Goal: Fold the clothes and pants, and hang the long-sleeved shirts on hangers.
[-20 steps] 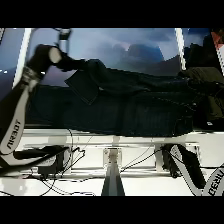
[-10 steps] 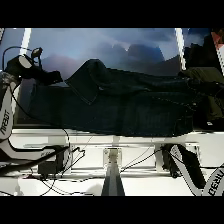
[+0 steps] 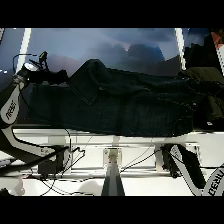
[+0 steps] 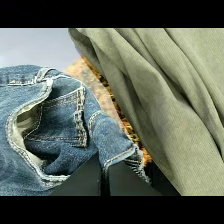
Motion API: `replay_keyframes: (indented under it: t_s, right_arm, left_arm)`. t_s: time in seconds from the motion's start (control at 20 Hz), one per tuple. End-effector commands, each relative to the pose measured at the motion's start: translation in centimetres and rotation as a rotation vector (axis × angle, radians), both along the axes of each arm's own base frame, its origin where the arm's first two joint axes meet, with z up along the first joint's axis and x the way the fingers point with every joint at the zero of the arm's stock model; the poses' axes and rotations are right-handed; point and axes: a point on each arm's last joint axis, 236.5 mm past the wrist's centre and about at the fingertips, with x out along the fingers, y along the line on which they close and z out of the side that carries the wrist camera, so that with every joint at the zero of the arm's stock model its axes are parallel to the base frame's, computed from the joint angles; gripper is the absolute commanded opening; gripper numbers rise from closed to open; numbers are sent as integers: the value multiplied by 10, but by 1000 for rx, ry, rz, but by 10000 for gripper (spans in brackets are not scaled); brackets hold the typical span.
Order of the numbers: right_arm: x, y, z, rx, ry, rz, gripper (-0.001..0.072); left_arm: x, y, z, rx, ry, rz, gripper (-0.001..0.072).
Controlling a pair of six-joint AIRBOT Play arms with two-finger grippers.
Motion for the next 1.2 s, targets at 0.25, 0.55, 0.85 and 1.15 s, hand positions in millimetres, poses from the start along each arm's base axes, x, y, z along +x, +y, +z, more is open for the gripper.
replay_keyframes:
  t_s: [0.25, 0.55, 0.85, 1.15]
  right_arm:
    - [9, -1, 6, 0, -48, -8, 19]
    - [53, -6, -2, 80, -157, -46, 20]
    - [119, 3, -63, 141, -176, -48, 20]
    - [196, 32, -72, 39, -339, 20, 20]
  left_arm:
    - [69, 48, 101, 44, -275, 69, 18]
    - [70, 121, 215, 230, -494, 136, 18]
    - [58, 154, 219, 341, -485, 144, 19]
    - [65, 179, 180, 443, -428, 132, 18]
